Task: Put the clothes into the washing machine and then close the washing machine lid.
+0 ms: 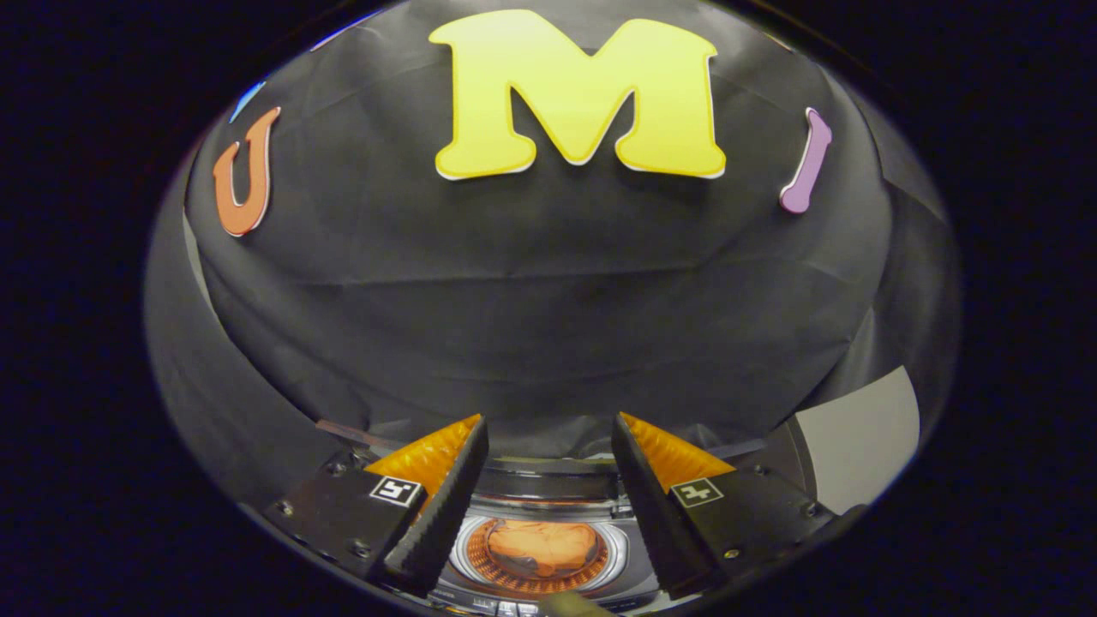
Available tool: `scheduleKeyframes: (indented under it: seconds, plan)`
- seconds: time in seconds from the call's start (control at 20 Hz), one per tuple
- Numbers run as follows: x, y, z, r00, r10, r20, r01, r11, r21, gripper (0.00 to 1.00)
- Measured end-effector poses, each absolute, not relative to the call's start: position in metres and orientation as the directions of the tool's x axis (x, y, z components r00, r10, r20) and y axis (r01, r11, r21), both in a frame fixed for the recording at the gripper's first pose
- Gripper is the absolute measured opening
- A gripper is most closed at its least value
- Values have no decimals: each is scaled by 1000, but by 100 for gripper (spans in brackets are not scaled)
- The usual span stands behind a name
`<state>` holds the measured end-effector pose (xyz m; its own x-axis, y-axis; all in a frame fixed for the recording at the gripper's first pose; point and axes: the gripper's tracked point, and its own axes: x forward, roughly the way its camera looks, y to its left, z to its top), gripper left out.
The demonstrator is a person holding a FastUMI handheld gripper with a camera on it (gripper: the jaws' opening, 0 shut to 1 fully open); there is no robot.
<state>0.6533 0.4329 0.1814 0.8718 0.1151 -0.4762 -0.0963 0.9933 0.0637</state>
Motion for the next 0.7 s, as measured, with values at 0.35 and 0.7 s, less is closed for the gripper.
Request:
scheduleKeyframes:
  seconds: [0.35,0.7]
  plan:
    - [655,434,167,861,137,-490,-106,990,91,91]
    - [648,432,166,872,143,-467,-118,990,82,91]
